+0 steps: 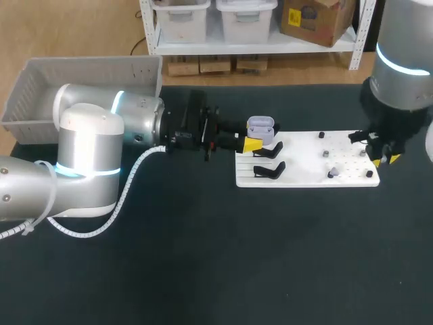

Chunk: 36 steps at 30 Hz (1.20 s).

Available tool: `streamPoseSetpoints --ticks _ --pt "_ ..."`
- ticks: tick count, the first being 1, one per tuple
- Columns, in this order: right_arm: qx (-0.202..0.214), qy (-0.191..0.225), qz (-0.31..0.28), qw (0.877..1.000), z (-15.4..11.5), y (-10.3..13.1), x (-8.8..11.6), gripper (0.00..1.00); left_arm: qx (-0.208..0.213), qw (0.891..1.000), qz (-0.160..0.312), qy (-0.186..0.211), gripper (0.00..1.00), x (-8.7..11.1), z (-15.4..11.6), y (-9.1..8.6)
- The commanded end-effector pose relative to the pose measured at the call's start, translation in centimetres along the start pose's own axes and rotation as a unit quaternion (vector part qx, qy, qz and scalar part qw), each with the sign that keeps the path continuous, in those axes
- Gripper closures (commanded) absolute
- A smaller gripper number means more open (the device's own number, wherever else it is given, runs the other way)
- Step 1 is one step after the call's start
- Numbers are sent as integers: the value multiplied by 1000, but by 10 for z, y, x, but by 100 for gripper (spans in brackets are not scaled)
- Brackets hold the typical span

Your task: Pick up each earbud case from the left stands, insert the matching earbuds, close the lid, and place the case in the box.

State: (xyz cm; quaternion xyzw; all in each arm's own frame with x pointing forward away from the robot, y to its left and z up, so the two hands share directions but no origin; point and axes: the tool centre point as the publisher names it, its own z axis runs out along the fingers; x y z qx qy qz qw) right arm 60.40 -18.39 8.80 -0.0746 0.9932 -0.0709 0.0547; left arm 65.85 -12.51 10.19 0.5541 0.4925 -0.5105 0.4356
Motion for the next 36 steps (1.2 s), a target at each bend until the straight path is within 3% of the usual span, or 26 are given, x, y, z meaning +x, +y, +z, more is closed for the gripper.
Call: streamPoseSetpoints --ticks 1,14,19,23,29,36 --pt "0 -1 0 1000 0 -1 0 100 -1 1000 2 -2 100 1 0 0" --pt "0 -1 0 1000 0 -1 0 100 -1 1000 2 -2 100 1 0 0" --pt "5 -3 25 1000 -15 12 3 100 3 999 31 23 100 6 10 -4" --pt "13 -7 46 999 -33 23 5 100 6 999 36 20 100 11 16 -6" --pt "-14 -11 88 996 -62 43 3 100 0 999 47 14 100 12 23 -8" --pt "-9 3 120 993 -72 56 -3 100 -6 999 51 4 100 10 32 -8"
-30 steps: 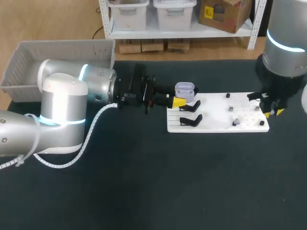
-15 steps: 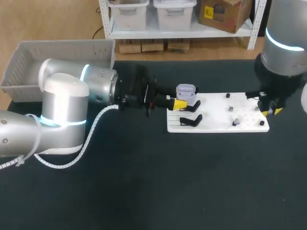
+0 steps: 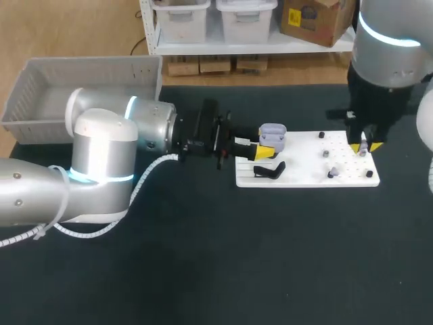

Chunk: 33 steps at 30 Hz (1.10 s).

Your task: Pick up each earbud case from the left stands, insert the matching earbuds, close the lid, and place the case in the box.

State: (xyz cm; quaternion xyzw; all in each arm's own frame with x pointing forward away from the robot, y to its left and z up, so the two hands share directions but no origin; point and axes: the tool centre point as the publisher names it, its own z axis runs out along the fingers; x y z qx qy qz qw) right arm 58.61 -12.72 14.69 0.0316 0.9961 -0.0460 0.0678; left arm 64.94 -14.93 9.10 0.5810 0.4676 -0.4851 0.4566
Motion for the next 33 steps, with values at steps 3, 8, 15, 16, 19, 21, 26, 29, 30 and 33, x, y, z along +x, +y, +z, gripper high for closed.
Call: streamPoseSetpoints --ticks 3,8,15,16,19,21,26,29,30,33 --pt "12 14 32 999 -7 11 -5 100 -11 1000 2 -5 100 1 7 -2" --pt "3 16 82 997 -7 13 -6 100 -19 1000 0 -3 100 1 8 -1" --pt "3 16 82 997 -7 13 -6 100 -19 1000 0 -3 100 1 8 -1" --pt "3 16 82 997 -7 13 -6 100 -19 1000 0 -3 100 1 8 -1" --pt "3 16 82 997 -7 13 -6 100 -19 1000 0 -3 100 1 8 -1" --pt "3 16 82 997 -7 13 -6 100 -19 1000 0 -3 100 1 8 -1" --pt "3 16 82 997 -7 13 -6 100 -19 1000 0 -3 100 1 8 -1" --pt "10 21 98 995 -9 23 -6 100 -19 1000 0 -3 100 1 8 -1" --pt "19 20 112 993 -10 31 -6 100 -19 1000 0 -3 100 1 8 -1" --pt "22 29 145 989 -13 46 -6 100 -19 1000 0 -3 100 1 8 -1"
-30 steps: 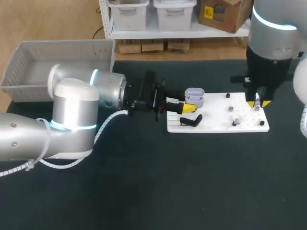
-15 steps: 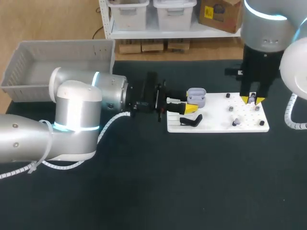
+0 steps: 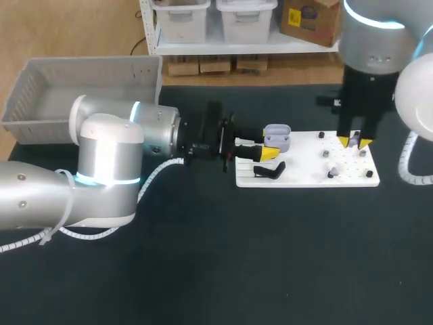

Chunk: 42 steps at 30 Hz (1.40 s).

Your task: Pick up each earbud case from the left stands, insert the matching earbuds, close the lid, and place the case in the box.

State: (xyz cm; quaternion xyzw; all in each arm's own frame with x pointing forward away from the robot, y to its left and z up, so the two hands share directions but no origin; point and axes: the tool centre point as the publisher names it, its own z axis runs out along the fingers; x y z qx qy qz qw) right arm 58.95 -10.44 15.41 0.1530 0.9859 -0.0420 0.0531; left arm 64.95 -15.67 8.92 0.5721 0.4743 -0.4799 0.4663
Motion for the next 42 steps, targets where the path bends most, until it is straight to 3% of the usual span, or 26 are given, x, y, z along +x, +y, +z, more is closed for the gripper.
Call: streamPoseSetpoints --ticks 1,9,20,32,42 --pt "18 14 38 999 -6 28 3 100 -3 1000 1 -1 100 0 0 -2" --pt "0 37 105 994 -7 59 -4 100 -3 1000 1 -1 100 0 0 -2" --pt "36 57 149 987 6 75 -16 100 -3 1000 1 -1 100 0 0 -2" --pt "35 66 155 985 5 94 -20 100 -3 1000 1 -1 100 0 0 -2" --pt "27 66 161 984 4 95 -21 100 -3 1000 1 -1 100 0 0 -2"
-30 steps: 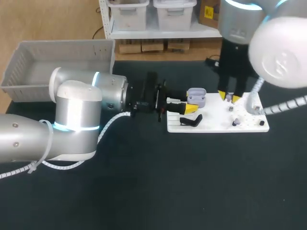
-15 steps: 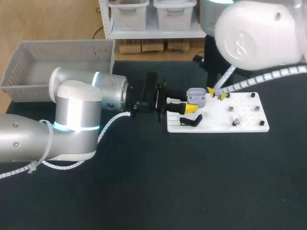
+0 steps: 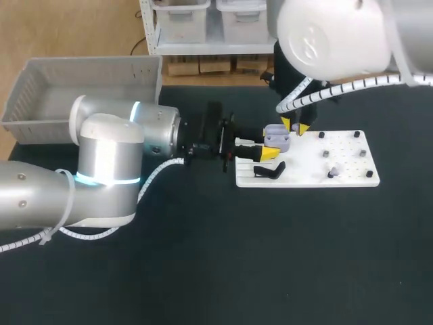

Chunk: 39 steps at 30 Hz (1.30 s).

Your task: Pick up each earbud case from the left stands, insert the matching earbuds, close the lid, and place the case in the box.

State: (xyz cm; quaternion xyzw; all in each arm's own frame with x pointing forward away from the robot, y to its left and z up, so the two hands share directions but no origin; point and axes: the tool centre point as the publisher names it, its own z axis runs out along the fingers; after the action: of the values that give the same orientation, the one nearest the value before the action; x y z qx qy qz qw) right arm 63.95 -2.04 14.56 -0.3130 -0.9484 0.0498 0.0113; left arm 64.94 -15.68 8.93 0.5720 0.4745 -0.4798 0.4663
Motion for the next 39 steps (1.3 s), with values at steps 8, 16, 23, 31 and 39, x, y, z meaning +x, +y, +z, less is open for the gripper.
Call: streamPoseSetpoints --ticks 8,16,23,31,39 --pt "-1 -1 0 1000 0 -1 0 100 -3 1000 1 -1 100 0 0 -2" --pt "8 10 5 1000 -3 10 8 100 -3 1000 1 -1 100 0 0 -2" --pt "26 5 16 1000 -5 19 17 100 -3 1000 1 -1 100 0 0 -2" --pt "47 17 38 998 1 19 15 100 -3 1000 1 -1 100 0 0 -2" --pt "43 15 41 998 3 20 11 100 -3 1000 1 -1 100 0 0 -2"
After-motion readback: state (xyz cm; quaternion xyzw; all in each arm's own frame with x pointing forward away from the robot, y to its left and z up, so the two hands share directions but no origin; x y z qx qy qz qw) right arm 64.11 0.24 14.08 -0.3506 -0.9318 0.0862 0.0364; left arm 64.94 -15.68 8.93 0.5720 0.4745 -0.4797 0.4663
